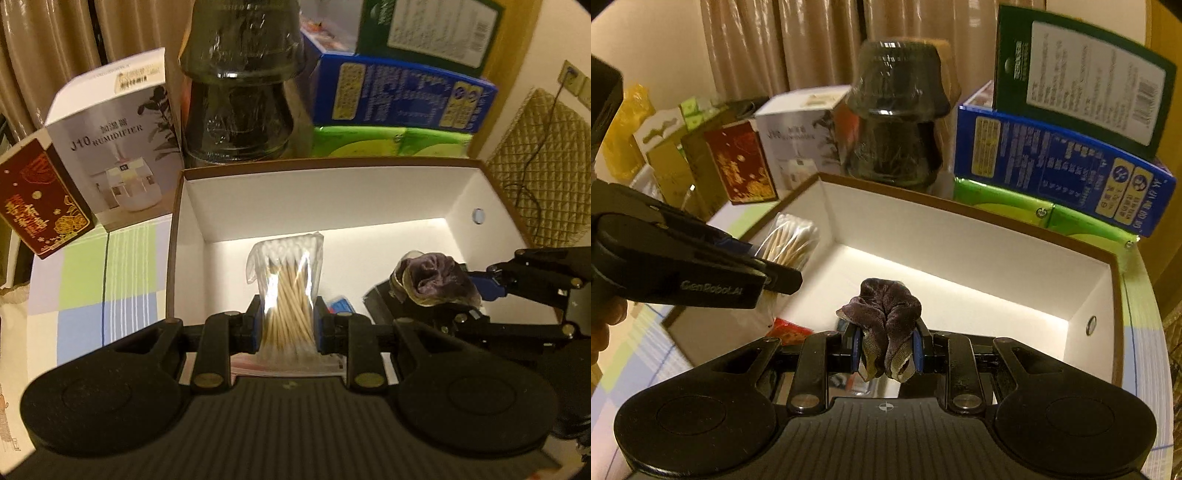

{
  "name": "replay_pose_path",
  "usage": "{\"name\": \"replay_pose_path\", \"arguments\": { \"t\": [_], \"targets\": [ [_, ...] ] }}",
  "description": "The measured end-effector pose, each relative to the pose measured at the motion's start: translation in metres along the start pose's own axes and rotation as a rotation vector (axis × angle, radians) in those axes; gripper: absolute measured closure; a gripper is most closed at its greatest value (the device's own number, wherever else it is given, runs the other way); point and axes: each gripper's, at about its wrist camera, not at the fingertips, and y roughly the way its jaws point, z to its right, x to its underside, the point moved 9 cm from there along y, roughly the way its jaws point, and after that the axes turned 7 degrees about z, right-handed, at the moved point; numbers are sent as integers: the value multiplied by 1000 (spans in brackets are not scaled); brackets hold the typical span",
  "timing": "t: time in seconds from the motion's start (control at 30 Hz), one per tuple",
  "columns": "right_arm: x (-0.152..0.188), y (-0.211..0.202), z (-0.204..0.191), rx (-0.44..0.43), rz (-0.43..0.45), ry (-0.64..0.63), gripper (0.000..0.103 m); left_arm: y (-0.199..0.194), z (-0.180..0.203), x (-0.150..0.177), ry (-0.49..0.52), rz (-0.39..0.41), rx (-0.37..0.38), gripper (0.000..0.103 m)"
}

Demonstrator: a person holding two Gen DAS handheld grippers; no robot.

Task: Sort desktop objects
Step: 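Carry the cotton swab bag with the left tool while the right tool carries the scrunchie into the box, then lower the swab bag and open the left tool while the right tool lowers and releases the scrunchie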

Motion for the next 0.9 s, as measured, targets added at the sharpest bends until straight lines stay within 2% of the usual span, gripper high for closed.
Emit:
{"name": "replay_pose_path", "arguments": {
  "t": [0.27, 0.47, 0.5, 0.57, 0.6, 0.9],
  "targets": [
    [-7, 36, 12, 13, -51, 0, 80, 35, -10, 1, 11, -36, -8, 81],
    [-12, 52, 16, 19, -64, 2, 80, 45, -15, 0, 20, -36, -16, 80],
    [-12, 54, 18, 21, -65, 3, 80, 45, -15, -1, 25, -32, -18, 78],
    [-14, 56, 19, 21, -64, 9, 80, 45, -16, -3, 21, -19, -15, 62],
    [-14, 57, 20, 21, -65, 13, 80, 44, -16, -4, 13, -14, -11, 49],
    [-16, 65, 20, 14, -72, 25, 79, 38, -18, -11, 12, 14, -15, 47]
  ]
}}
